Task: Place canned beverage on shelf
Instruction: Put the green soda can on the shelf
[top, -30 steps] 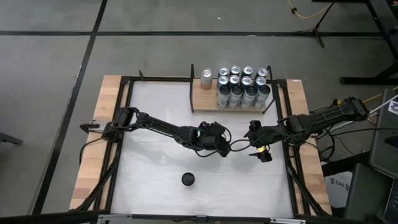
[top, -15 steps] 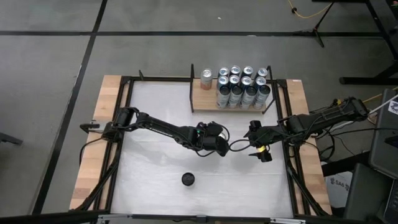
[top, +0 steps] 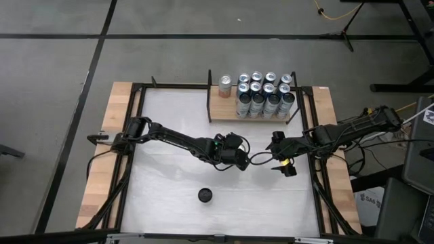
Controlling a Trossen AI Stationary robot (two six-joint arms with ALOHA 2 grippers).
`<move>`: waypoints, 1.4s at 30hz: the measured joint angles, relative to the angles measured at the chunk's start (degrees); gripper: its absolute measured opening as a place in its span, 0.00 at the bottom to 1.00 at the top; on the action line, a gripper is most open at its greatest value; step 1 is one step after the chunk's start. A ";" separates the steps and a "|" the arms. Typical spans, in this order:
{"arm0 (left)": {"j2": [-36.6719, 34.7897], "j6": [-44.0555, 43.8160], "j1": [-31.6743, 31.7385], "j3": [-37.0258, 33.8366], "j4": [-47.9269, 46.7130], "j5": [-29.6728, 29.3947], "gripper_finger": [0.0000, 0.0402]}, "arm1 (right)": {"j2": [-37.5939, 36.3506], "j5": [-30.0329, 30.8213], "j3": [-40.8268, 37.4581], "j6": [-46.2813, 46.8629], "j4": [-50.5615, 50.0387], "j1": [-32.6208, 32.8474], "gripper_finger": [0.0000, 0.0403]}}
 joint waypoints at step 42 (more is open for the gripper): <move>0.09 46.56 6.08 -0.11 10.28 41.54 0.68 | 0.00 0.00 0.00 -0.02 0.00 0.00 0.98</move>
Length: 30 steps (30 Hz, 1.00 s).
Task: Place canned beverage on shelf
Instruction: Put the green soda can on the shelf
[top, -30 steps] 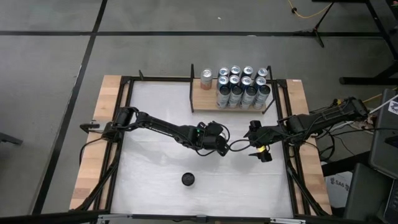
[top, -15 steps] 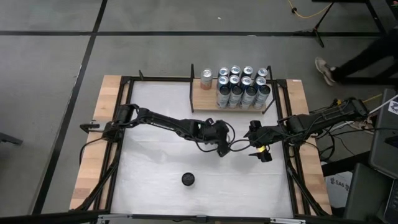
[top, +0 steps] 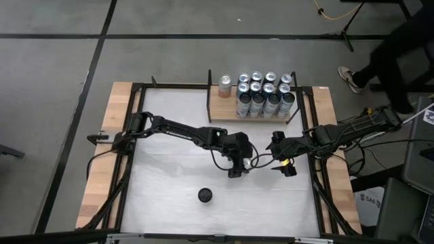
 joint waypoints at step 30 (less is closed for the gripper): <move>-0.11 5.24 -0.10 0.09 0.62 -3.61 0.85 | 0.00 0.00 0.00 0.02 0.00 0.00 0.98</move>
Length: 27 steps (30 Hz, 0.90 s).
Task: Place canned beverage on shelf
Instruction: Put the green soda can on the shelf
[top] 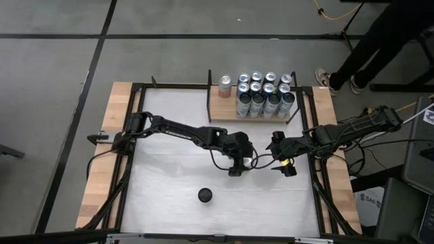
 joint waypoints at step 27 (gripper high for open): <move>-0.02 -2.13 -4.34 0.04 0.30 -14.80 0.91 | 0.00 0.00 0.00 -0.01 0.00 0.00 0.98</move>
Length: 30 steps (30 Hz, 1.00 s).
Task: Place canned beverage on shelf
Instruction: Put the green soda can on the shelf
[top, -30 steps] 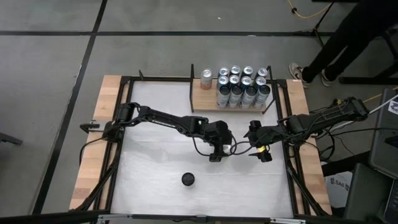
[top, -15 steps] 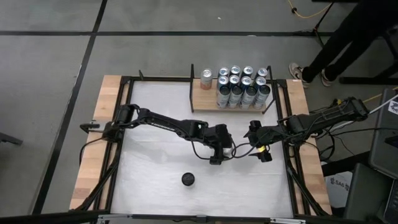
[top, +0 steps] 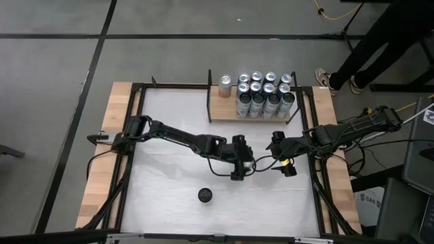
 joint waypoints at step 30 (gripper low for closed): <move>0.00 -10.53 -2.50 0.00 -0.69 -8.23 0.91 | 0.00 0.00 0.00 -0.02 0.02 -0.02 0.98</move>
